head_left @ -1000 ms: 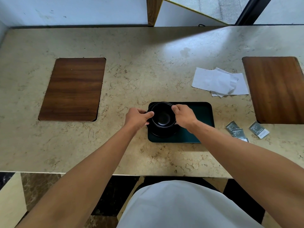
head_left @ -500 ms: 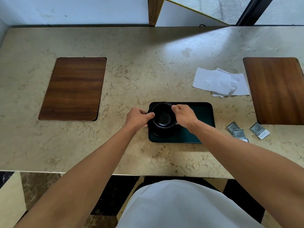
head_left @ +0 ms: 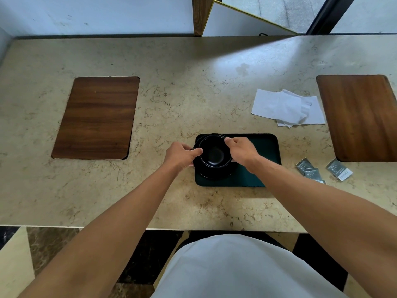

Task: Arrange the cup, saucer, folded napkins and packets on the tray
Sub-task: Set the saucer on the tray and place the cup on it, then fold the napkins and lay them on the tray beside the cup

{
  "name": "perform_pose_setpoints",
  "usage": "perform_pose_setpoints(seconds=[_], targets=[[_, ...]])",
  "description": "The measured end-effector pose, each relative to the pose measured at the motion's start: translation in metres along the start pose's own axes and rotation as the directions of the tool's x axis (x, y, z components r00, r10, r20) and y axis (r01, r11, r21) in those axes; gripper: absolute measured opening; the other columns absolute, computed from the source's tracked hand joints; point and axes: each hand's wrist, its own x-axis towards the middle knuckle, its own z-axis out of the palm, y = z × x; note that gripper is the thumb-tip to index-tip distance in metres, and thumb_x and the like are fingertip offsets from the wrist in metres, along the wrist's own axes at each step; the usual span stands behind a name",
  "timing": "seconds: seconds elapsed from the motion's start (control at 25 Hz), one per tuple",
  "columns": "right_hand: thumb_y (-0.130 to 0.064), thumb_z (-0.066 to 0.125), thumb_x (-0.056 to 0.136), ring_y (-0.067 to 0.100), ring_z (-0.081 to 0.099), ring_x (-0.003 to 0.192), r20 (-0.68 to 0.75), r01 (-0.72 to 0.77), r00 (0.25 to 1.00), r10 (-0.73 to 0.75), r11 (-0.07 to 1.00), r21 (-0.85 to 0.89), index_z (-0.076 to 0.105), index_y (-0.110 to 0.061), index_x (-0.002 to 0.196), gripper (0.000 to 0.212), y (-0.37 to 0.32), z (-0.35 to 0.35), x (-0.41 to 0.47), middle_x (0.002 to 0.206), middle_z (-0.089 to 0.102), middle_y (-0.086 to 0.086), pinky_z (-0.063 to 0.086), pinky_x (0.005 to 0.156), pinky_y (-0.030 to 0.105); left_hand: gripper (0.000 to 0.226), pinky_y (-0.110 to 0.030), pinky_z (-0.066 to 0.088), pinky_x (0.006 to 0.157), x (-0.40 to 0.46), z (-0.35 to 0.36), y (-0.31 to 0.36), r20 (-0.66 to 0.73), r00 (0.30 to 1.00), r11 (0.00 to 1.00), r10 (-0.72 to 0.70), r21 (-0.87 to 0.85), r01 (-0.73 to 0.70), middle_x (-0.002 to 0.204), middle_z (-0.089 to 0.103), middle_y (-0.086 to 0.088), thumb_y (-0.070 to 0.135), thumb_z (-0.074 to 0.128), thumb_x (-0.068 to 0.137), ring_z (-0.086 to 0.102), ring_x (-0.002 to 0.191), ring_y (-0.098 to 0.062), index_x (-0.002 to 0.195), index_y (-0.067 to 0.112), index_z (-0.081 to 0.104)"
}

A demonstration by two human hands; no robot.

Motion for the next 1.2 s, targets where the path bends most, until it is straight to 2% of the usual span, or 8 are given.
perform_pose_setpoints(seconds=[0.2, 0.44, 0.6, 0.76, 0.88, 1.04, 1.12, 1.2], targets=[[-0.041, 0.043, 0.108, 0.019, 0.053, 0.059, -0.003, 0.014, 1.000, -0.014, 1.000, -0.019, 0.041, -0.016, 0.063, 0.052, 0.002, 0.001, 0.002, 0.062, 0.047, 0.002, 0.059, 0.090, 0.056, 0.032, -0.039, 0.065, 0.081, 0.000, 0.000, 0.000, 0.002, 1.000, 1.000, 0.002, 0.024, -0.002, 0.082, 0.077, -0.007, 0.034, 0.085, 0.083, 0.077, 0.067, -0.015, 0.091, 0.005, 0.074], [-0.043, 0.046, 0.108, 0.026, 0.067, 0.079, 0.028, -0.027, 0.999, 0.026, 0.999, 0.023, 0.067, 0.007, 0.100, 0.055, 0.004, 0.002, 0.004, 0.082, 0.062, 0.012, 0.058, 0.093, 0.054, 0.031, -0.037, 0.066, 0.078, -0.004, -0.001, 0.001, 0.006, 1.000, 1.000, 0.003, 0.004, -0.003, 0.081, 0.077, -0.008, 0.033, 0.085, 0.083, 0.077, 0.069, -0.016, 0.088, 0.004, 0.074], [-0.044, 0.045, 0.108, 0.023, 0.060, 0.073, 0.022, -0.029, 0.999, 0.028, 0.999, 0.030, 0.060, -0.005, 0.083, 0.048, 0.002, 0.000, 0.004, 0.076, 0.053, 0.009, 0.061, 0.091, 0.049, 0.032, -0.036, 0.066, 0.077, -0.006, -0.002, 0.003, 0.011, 1.000, 1.000, -0.006, -0.014, 0.006, 0.082, 0.076, -0.009, 0.032, 0.085, 0.084, 0.076, 0.067, -0.016, 0.091, 0.003, 0.074], [-0.041, 0.042, 0.109, 0.027, 0.066, 0.084, 0.041, -0.052, 0.998, 0.049, 0.997, 0.062, 0.064, 0.008, 0.098, 0.055, 0.002, -0.001, 0.003, 0.087, 0.062, 0.017, 0.061, 0.091, 0.046, 0.032, -0.035, 0.066, 0.076, -0.006, -0.003, 0.002, 0.028, 1.000, 1.000, -0.003, -0.015, 0.003, 0.086, 0.077, -0.009, 0.035, 0.083, 0.085, 0.076, 0.068, -0.015, 0.093, 0.005, 0.075], [-0.039, 0.041, 0.109, 0.037, 0.072, 0.100, 0.035, -0.046, 0.998, 0.043, 0.996, 0.077, 0.065, 0.012, 0.112, 0.057, 0.001, -0.003, 0.000, 0.107, 0.071, 0.028, 0.059, 0.095, 0.050, 0.040, -0.038, 0.065, 0.079, -0.005, -0.005, 0.003, 0.039, 0.999, 1.000, -0.011, -0.002, 0.011, 0.100, 0.076, -0.005, 0.047, 0.077, 0.087, 0.075, 0.087, -0.018, 0.103, 0.010, 0.074], [-0.034, 0.043, 0.106, 0.041, 0.071, 0.101, -0.029, -0.003, 1.000, 0.005, 0.998, 0.057, 0.068, 0.007, 0.095, 0.050, -0.002, -0.012, -0.003, 0.103, 0.072, 0.027, 0.056, 0.096, 0.057, 0.060, -0.044, 0.059, 0.092, -0.003, -0.011, 0.009, 0.021, 0.999, 0.996, 0.032, 0.080, -0.034, 0.116, 0.070, 0.001, 0.063, 0.067, 0.084, 0.067, 0.105, -0.017, 0.121, 0.015, 0.068], [-0.032, 0.044, 0.105, 0.037, 0.069, 0.093, -0.078, 0.030, 0.997, -0.027, 0.999, 0.030, 0.068, 0.009, 0.099, 0.048, -0.004, -0.019, -0.003, 0.102, 0.072, 0.026, 0.055, 0.094, 0.058, 0.071, -0.042, 0.053, 0.100, -0.001, -0.012, 0.016, 0.063, 0.995, 0.986, 0.072, 0.143, -0.081, 0.128, 0.066, 0.000, 0.068, 0.065, 0.083, 0.062, 0.115, -0.019, 0.131, 0.016, 0.063], [-0.033, 0.044, 0.106, 0.027, 0.060, 0.080, -0.117, 0.066, 0.991, -0.070, 0.997, -0.038, 0.067, 0.010, 0.104, 0.049, -0.007, -0.027, -0.005, 0.094, 0.070, 0.022, 0.053, 0.083, 0.050, 0.076, -0.042, 0.050, 0.102, 0.000, -0.013, 0.027, 0.101, 0.989, 0.975, 0.105, 0.184, -0.122, 0.137, 0.061, -0.001, 0.070, 0.064, 0.083, 0.059, 0.121, -0.021, 0.138, 0.019, 0.057]])
